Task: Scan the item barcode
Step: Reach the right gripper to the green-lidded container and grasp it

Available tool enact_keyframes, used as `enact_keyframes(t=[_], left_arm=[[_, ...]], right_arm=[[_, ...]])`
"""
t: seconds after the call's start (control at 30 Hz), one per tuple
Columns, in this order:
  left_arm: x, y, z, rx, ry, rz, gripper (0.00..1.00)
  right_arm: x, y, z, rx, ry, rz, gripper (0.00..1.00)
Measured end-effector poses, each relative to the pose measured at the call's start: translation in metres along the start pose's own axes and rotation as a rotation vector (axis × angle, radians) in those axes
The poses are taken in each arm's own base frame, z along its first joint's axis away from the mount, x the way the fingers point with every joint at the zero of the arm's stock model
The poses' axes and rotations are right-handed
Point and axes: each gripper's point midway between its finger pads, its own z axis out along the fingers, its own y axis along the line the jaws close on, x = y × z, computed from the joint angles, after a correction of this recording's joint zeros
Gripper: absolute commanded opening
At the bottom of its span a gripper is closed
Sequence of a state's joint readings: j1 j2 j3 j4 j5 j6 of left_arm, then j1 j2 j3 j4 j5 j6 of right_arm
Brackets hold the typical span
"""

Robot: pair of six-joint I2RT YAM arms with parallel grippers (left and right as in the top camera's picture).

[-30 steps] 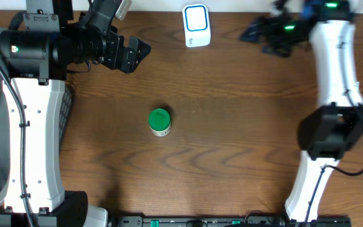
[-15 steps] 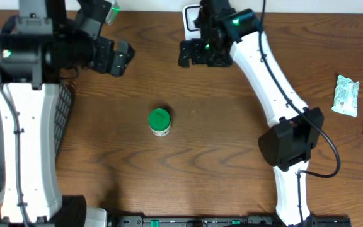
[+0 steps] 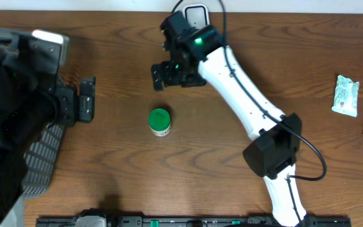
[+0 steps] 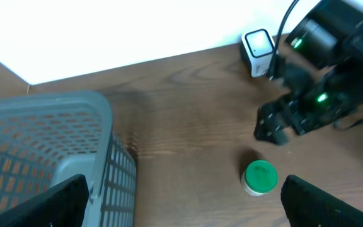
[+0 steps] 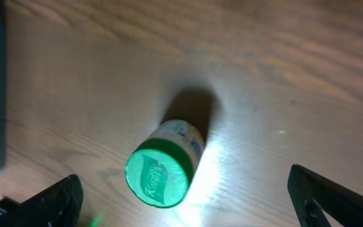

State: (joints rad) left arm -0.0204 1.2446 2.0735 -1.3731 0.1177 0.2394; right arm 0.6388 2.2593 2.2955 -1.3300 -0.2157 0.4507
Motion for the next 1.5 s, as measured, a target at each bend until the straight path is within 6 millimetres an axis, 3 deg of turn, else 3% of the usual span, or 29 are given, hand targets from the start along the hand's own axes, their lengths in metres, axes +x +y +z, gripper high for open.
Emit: enact_keyframes(t=[0.13, 0.27, 0.67, 0.93, 1.27, 1.5], left_arm=[[0.007, 0.002, -0.002, -0.019, 0.009, -0.023, 0.98], [0.019, 0.001, 0.009, -0.014, 0.055, -0.036, 0.98], [0.037, 0.001, 0.045, -0.005, 0.130, -0.041, 0.98], [0.038, 0.001, 0.045, -0.007, 0.132, -0.041, 0.98], [0.038, 0.001, 0.045, -0.007, 0.132, -0.041, 0.98], [0.038, 0.001, 0.045, -0.007, 0.132, -0.041, 0.98]], right_arm=[[0.014, 0.003, 0.024, 0.038, 0.060, 0.033, 0.98], [0.027, -0.001, 0.042, 0.111, 0.103, 0.079, 0.99], [0.052, 0.031, 0.052, 0.154, 0.108, -0.040, 0.99], [0.052, 0.027, 0.057, 0.200, 0.093, -0.066, 0.99], [0.065, 0.011, 0.097, 0.262, 0.187, -0.069, 0.99], [0.073, 0.019, 0.102, 0.264, 0.198, -0.092, 0.99]])
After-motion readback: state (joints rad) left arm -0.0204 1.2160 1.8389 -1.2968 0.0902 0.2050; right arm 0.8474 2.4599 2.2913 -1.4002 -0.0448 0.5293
